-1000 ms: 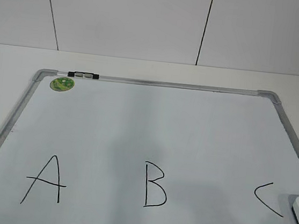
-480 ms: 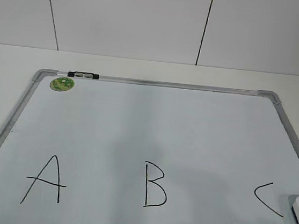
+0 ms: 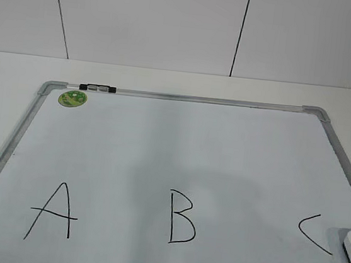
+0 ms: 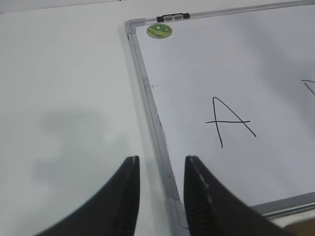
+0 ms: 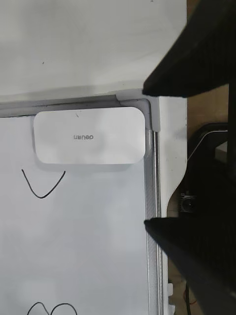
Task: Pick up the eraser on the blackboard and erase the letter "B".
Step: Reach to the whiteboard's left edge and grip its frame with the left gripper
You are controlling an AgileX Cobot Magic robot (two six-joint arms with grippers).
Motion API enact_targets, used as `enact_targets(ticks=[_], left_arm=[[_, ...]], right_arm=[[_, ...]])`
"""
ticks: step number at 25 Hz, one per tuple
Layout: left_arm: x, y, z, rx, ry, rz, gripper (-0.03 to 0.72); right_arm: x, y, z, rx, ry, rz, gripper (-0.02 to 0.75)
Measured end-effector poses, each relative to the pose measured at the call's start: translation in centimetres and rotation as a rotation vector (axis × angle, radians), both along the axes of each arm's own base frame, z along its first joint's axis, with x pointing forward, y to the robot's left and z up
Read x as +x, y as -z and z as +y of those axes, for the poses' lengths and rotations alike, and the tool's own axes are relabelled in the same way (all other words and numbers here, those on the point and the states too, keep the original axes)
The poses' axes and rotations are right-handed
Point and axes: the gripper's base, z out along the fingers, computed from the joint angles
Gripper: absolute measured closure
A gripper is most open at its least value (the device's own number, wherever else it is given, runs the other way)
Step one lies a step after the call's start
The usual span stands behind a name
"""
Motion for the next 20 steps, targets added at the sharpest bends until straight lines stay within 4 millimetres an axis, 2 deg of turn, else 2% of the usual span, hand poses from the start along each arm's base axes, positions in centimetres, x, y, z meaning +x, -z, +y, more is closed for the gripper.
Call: enact_targets(ticks=[3,8,15,20], left_arm=[[0.5,0.0,-0.1,-0.038,-0.025,0.04,0.452],[2.9,-1.0,-0.3,-0.032,-0.044,0.221,0.452],[8.4,-3.7,-0.7,0.028,-0.055,0.501,0.452],[12.9,-4.9,-1.2,0.034,-0.066,0.611,0.452]], right_arm=[[0.8,0.2,0.1,0.0,-0.001,0.051,0.154],[1.8,0.5,0.3,0.005,-0.004,0.112,0.154],[2.1,0.6,0.3,0.006,-0.004,0.13,0.154],[2.2,0.6,0.3,0.012,0.007,0.134,0.154]])
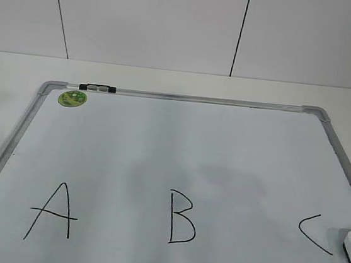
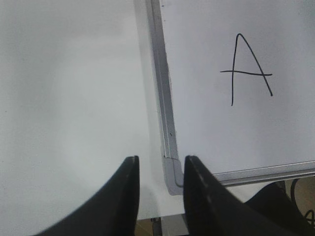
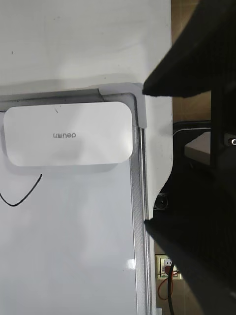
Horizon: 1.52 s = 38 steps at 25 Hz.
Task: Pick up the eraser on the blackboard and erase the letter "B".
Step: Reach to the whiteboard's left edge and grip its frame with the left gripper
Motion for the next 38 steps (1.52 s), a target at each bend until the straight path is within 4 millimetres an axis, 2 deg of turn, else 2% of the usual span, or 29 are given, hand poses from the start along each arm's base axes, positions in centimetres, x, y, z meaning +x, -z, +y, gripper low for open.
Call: enact_targets(ticks=[4,7,16,24,30,38], left_arm=[[3.6,0.0,-0.4,0.007,-0.003,0.082,0.452],[6.4,0.8,-0.6,0.023,-0.006,0.142,0.452],[13.7,4.8,-1.2,0.053,-0.011,0.294,0.452],[19.2,7.4,-1.8,0.056,-0.015,0.304,0.452],[21.8,9.8,-2.1,0.061,-0.016,0.346,0.452],[22.8,12.2,-2.2,0.067,-0.016,0.399,0.452]], right_arm=[[0.3,0.1,0.1,0.006,0.003,0.019,0.154],[0.6,0.3,0.1,0.007,0.003,0.041,0.154],[2.0,0.9,0.4,0.016,0.002,0.123,0.154],[2.7,0.8,0.4,0.017,0.004,0.148,0.154],[2.7,0.7,0.4,0.017,0.004,0.147,0.154],[2.7,0.7,0.4,0.017,0.005,0.147,0.154]])
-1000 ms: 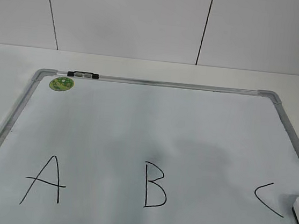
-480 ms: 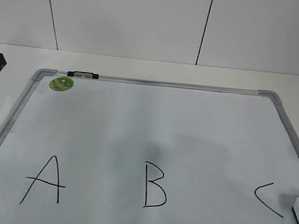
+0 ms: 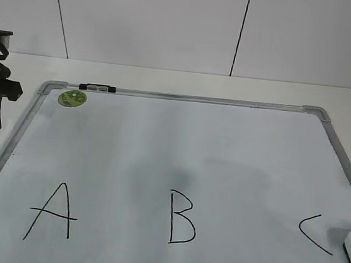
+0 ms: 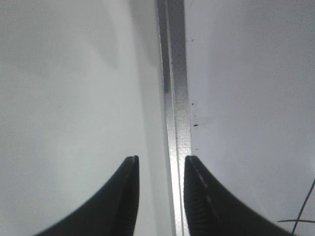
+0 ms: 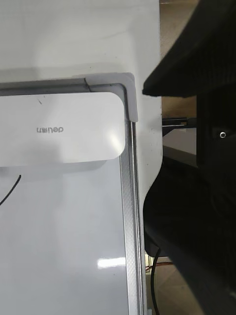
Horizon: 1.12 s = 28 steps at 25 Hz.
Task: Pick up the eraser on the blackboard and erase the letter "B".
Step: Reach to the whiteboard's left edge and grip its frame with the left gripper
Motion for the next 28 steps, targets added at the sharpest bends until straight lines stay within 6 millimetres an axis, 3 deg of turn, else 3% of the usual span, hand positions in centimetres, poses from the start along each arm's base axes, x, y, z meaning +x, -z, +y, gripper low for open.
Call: enact_targets(ticks=[10,28], left_arm=[[0.9,2.4,-0.1,0.004,-0.002,0.026,0.452],[1.6,2.6,-0.2,-0.003,-0.003,-0.041,0.452]], right_arm=[[0.0,0.0,0.0,0.0,0.001,0.002,0.154],[0.0,0.0,0.0,0.0,0.001,0.003,0.154]])
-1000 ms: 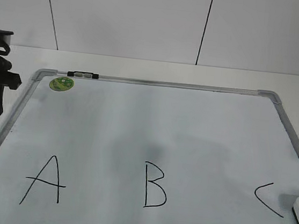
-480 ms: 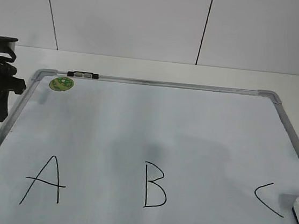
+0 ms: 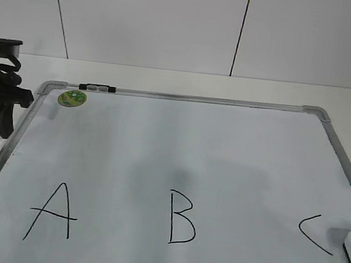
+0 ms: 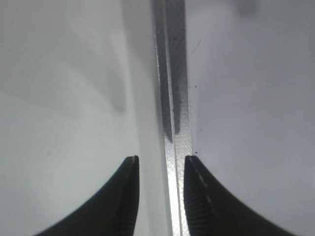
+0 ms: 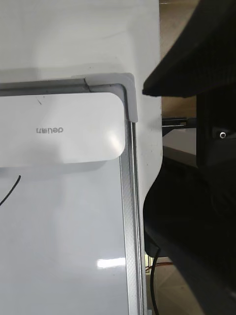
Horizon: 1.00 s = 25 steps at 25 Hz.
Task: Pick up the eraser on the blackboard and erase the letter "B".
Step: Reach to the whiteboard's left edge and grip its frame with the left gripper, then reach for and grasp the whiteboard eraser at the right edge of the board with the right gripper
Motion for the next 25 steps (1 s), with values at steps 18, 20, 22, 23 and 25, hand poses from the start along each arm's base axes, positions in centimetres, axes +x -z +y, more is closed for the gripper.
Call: enact_targets(ticks=[18,20,22,23,25], left_arm=[[0.4,2.6,-0.3,-0.022,-0.003,0.081,0.471],[0.4,2.6,-0.3,-0.022,-0.004,0.081,0.498],[0.3,2.6,-0.3,-0.024,-0.005,0.081,0.541],[0.3,2.6,-0.3,-0.025,-0.006,0.081,0.562],[0.4,2.6,-0.3,-0.026,-0.006,0.079,0.615]], right_arm=[[0.0,0.0,0.0,0.0,0.0,0.0,0.154],[0.0,0.0,0.0,0.0,0.001,0.0,0.154],[0.0,0.0,0.0,0.0,0.001,0.0,0.154],[0.0,0.0,0.0,0.0,0.001,0.0,0.154],[0.0,0.0,0.0,0.0,0.001,-0.002,0.154]])
